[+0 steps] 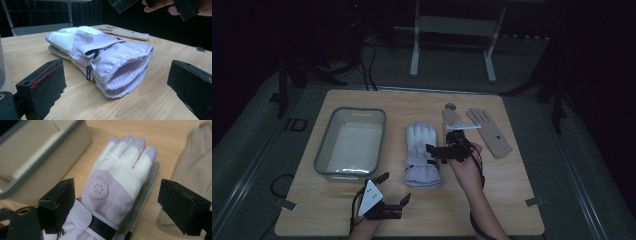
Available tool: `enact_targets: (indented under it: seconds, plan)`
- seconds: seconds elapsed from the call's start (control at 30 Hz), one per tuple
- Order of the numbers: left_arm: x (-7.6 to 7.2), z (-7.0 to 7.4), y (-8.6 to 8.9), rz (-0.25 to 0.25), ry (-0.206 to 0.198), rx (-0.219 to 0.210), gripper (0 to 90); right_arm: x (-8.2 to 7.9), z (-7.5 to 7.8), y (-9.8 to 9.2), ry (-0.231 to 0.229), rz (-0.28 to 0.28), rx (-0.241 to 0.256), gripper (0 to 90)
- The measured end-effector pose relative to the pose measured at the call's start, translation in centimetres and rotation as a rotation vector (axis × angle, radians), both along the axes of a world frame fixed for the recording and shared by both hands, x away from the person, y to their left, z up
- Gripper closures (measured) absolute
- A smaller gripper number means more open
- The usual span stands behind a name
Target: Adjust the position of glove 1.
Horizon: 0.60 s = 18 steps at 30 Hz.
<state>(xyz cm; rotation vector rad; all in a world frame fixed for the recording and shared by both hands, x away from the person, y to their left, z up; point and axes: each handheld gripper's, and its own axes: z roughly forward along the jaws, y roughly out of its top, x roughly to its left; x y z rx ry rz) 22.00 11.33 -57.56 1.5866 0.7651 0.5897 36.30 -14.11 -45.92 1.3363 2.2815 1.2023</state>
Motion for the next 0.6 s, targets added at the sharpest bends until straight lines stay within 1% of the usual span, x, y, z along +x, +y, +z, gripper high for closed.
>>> enact_targets:
  seconds: [0.03, 0.07, 0.1, 0.13, 0.17, 0.2, 0.3, 0.33, 0.4, 0.43, 0.47, 0.5, 0.53, 0.57, 0.6]
  plan:
    - [0.0, 0.2, 0.0, 0.004, 0.003, 0.0, 1.9, -0.1, 0.1, -0.5, -0.018, 0.026, -0.025, 13.9]
    - [0.0, 0.3, 0.0, 0.003, 0.003, -0.005, 1.9, -0.1, 0.1, -0.5, -0.018, 0.026, -0.025, 13.9]
    - [0.0, 0.4, 0.0, 0.004, 0.005, -0.009, 1.9, -0.2, 0.3, -1.2, -0.077, 0.06, -0.06, 14.0]
    - [0.0, 0.6, 0.0, 0.009, 0.012, -0.004, 1.9, -0.2, 0.3, -1.2, -0.077, 0.06, -0.06, 14.0]
    - [0.0, 0.8, 0.0, 0.011, 0.015, -0.013, 1.9, -0.3, 0.3, -1.8, -0.111, 0.08, -0.057, 14.3]
    - [0.0, 1.0, 0.0, 0.013, 0.021, -0.026, 1.9, -0.3, 0.3, -1.8, -0.111, 0.08, -0.057, 14.3]
    - [0.2, 2.2, -0.1, 0.0, 0.072, -0.076, 1.9, -0.1, -0.1, -2.6, -0.128, 0.117, -0.035, 14.5]
    - [0.3, 2.6, -0.2, -0.011, 0.08, -0.081, 1.9, 0.0, -0.3, -2.9, -0.113, 0.138, -0.027, 14.5]
    - [0.6, 3.6, -0.6, -0.013, 0.099, -0.061, 1.9, 0.1, -0.4, -3.1, -0.104, 0.137, -0.03, 14.6]
    - [0.9, 4.1, -0.7, -0.014, 0.103, -0.064, 1.9, 0.3, -0.5, -3.2, -0.084, 0.132, -0.03, 14.5]
    - [1.3, 4.6, -0.9, -0.008, 0.117, -0.048, 1.9, 0.4, -0.7, -3.3, -0.063, 0.114, -0.03, 14.1]
    - [1.6, 5.2, -1.1, -0.008, 0.127, -0.035, 1.9, 0.7, -0.8, -3.2, -0.052, 0.08, -0.04, 13.8]
    - [2.1, 5.7, -1.3, -0.004, 0.139, -0.009, 1.9, 0.9, -0.8, -3.2, -0.05, 0.081, -0.038, 10.4]
    - [2.4, 6.1, -1.5, 0.001, 0.145, 0.015, 1.9, 0.9, -0.8, -3.2, -0.05, 0.081, -0.038, 10.4]
    - [2.9, 6.7, -1.8, -0.004, 0.157, 0.04, 1.9, 1.4, -1.0, -2.9, -0.04, 0.066, -0.02, 10.4]
